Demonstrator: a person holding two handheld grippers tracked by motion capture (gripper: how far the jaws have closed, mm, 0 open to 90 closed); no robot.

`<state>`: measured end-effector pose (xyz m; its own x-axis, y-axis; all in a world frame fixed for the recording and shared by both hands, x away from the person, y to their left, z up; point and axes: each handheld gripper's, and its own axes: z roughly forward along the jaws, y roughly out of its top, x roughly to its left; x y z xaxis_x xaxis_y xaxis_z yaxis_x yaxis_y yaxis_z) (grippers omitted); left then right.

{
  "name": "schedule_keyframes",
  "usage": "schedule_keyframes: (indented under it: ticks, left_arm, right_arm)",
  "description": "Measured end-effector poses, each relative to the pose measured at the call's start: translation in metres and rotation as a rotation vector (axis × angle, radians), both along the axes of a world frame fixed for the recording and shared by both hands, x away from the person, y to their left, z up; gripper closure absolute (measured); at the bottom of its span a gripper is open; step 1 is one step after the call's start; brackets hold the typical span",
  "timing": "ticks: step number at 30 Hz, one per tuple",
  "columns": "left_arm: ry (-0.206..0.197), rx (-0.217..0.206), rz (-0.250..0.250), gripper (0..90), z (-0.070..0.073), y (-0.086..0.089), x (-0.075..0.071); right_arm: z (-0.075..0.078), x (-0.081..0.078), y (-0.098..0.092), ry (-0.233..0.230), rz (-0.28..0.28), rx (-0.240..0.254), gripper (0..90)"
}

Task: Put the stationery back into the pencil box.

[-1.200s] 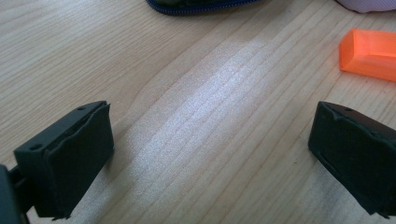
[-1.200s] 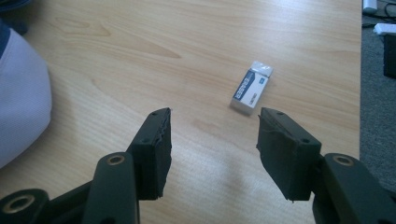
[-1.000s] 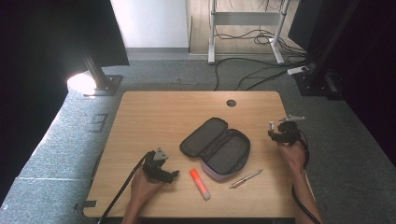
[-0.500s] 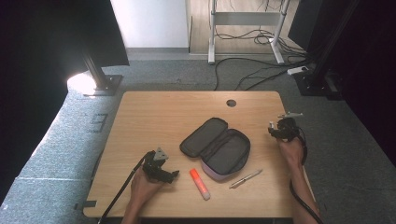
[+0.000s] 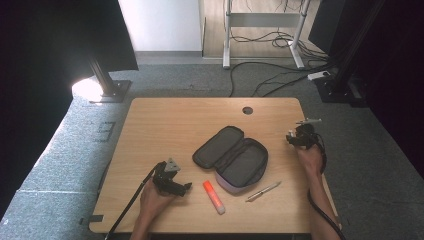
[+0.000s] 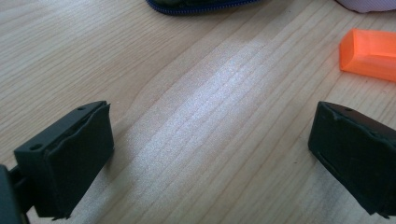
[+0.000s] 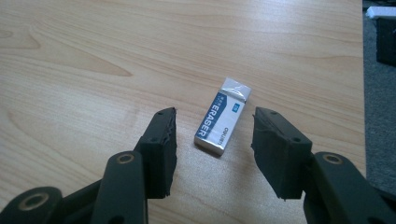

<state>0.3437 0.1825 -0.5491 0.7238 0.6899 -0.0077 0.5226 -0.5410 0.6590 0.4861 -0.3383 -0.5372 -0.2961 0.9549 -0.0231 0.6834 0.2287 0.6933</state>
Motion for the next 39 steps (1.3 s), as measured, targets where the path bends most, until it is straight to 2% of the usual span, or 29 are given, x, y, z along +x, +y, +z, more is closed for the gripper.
schedule_keyframes:
  ticks: [9, 16, 19, 25, 32, 39]
  left_arm:
    - [0.0, 0.001, 0.001, 0.0, 0.0, 0.0, 0.0]
    - [0.0, 0.001, 0.0, 0.0, 0.0, 0.0, 0.0]
    - [0.0, 0.0, 0.0, 0.0, 0.0, 0.0, 0.0]
    - [0.0, 0.001, 0.001, 0.0, 0.0, 0.0, 0.0]
    - [0.0, 0.0, 0.0, 0.0, 0.0, 0.0, 0.0]
    - [-0.002, 0.001, -0.001, 0.2, 0.0, 0.0, 0.0]
  right_arm:
    - [-0.006, 0.007, -0.004, 0.013, -0.005, 0.031, 56.3]
    - [-0.006, 0.006, -0.004, 0.007, -0.005, 0.058, 70.7]
    - [-0.007, 0.005, -0.005, 0.008, -0.012, 0.072, 71.3]
    - [-0.005, 0.001, -0.007, 0.002, -0.018, 0.064, 71.9]
    - [0.0, -0.005, -0.004, -0.006, 0.024, 0.036, 72.0]
    - [0.005, -0.013, 0.001, -0.015, 0.056, 0.03, 72.1]
